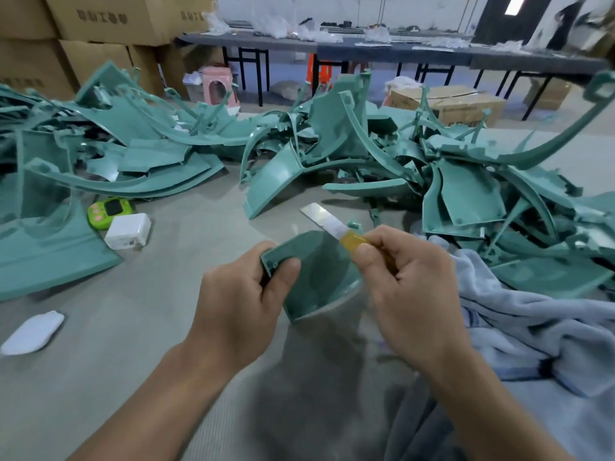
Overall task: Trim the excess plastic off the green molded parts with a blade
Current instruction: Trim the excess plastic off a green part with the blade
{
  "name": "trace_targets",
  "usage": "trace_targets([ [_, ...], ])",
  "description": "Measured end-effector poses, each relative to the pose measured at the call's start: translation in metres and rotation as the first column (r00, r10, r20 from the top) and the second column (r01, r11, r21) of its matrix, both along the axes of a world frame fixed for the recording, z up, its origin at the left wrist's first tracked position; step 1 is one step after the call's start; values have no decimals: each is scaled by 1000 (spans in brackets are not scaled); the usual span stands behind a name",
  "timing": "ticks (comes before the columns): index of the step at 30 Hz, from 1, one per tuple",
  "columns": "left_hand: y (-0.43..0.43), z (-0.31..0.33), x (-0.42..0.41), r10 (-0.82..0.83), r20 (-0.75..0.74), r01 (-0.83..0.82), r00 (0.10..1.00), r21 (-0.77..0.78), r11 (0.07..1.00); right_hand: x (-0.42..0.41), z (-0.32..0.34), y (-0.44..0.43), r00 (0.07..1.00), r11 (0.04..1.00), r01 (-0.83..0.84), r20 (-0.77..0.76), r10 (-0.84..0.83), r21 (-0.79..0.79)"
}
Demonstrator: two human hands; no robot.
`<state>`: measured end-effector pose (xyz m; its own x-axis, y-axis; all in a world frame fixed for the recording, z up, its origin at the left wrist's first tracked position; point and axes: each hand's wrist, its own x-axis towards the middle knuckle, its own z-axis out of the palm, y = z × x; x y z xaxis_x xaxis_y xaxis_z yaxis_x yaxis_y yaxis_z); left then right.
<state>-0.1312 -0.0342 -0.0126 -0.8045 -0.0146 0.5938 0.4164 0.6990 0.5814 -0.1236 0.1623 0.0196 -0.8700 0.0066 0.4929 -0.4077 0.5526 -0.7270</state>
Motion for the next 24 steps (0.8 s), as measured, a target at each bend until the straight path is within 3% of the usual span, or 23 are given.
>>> trace_targets([
  [3,-8,4,-1,91,-80,-102,993,-148,984,-7,0,13,996,996,88,-2,-88,-19],
  [6,-11,7,-4,61,-120,-85,991,-203,976,0,0,7,998,1000,1,-55,-3,-25],
  [8,-12,7,-5,37,-126,-64,991,-222,973,0,-2,3,999,999,-37,-13,38,28],
  [12,-13,9,-5,37,-128,-67,991,-235,970,-11,-1,15,991,989,134,15,-135,66],
  [17,-14,10,-4,18,-99,-40,995,-234,971,-4,-4,3,1000,998,-16,22,15,60],
  [21,-15,10,-5,35,-98,-56,995,-212,976,-16,-4,18,984,981,178,14,-179,72],
  [24,-16,8,-5,22,-106,-42,994,-197,980,-8,-11,8,1000,999,9,27,-8,-33],
])
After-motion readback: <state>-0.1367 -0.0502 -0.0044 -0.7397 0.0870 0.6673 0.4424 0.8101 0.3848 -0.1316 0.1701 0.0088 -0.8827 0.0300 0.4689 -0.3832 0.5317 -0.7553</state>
